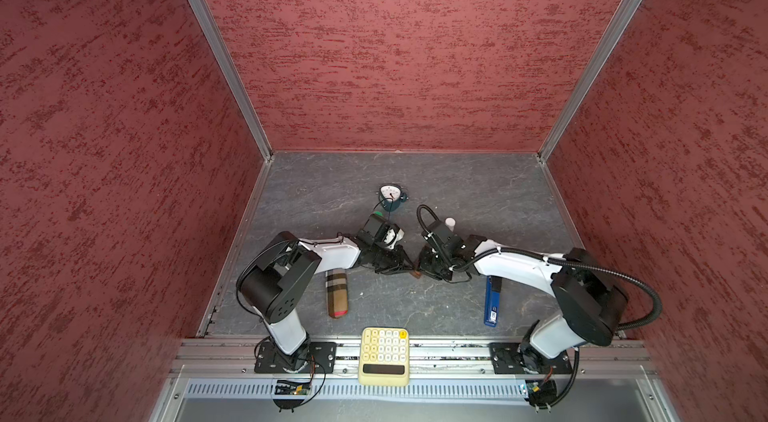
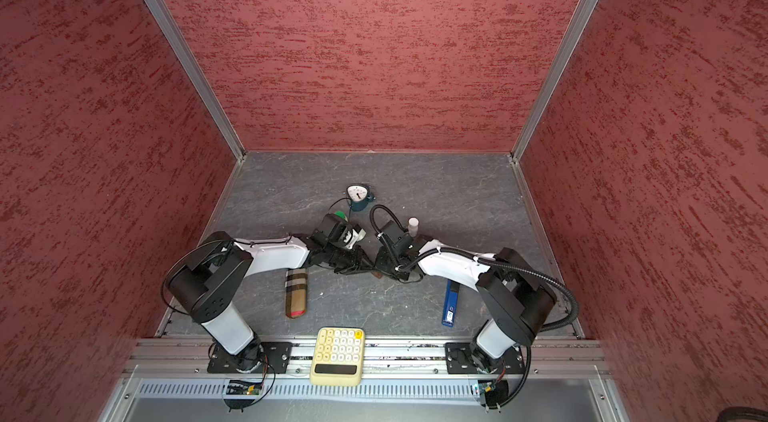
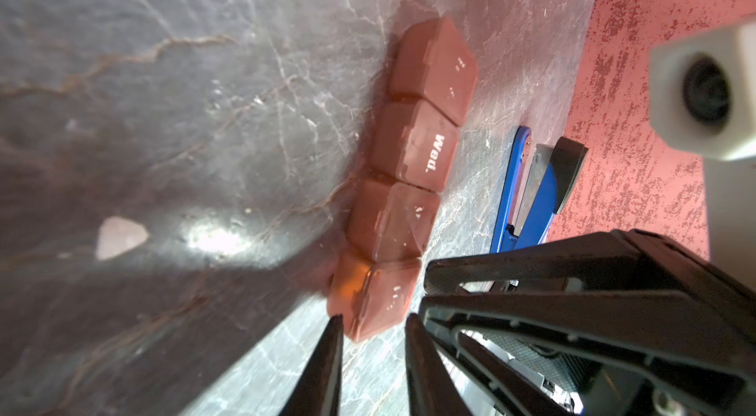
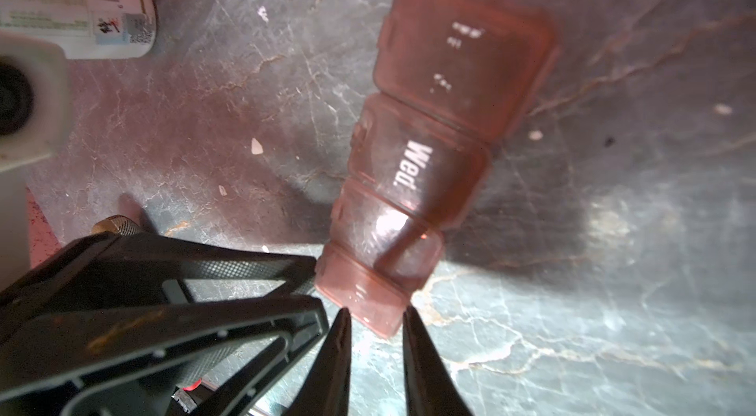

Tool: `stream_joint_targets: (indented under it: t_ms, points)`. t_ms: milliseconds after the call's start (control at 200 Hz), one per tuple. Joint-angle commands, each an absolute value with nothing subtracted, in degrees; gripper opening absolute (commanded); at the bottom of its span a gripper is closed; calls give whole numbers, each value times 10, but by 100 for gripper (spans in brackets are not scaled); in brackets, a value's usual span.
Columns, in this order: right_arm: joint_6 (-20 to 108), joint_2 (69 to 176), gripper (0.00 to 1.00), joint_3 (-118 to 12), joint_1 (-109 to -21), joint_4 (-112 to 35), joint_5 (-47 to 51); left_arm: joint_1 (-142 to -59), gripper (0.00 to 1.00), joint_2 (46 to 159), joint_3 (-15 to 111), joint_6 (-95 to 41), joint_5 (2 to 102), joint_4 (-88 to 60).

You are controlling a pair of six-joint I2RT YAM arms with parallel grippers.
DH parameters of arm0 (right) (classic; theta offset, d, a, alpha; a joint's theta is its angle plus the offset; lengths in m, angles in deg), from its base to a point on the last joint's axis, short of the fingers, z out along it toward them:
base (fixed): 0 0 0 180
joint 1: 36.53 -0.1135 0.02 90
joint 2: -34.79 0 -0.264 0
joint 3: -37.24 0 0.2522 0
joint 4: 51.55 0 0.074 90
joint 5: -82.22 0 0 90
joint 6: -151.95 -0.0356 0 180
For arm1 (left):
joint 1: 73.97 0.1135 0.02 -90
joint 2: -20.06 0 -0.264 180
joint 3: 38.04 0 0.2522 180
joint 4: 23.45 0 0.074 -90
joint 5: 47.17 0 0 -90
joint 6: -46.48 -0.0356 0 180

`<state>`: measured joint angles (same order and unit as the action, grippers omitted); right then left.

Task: Sort the pills into containers

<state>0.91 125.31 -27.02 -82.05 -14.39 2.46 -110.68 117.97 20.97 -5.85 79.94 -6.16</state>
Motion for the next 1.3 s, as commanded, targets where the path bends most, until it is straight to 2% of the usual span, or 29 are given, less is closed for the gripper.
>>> stream_joint_targets:
  t_ms: [0,481,1292]
  points:
    - [9,1244,25,-264,-819,-133,23,-1109,28,1194,226,-66,802,-70]
    - [11,1273,27,-259,-816,-150,20,-1109,26,1207,240,-84,797,-40]
    - [31,1293,22,-261,-813,-175,46,-1114,21,1227,236,-101,819,-24]
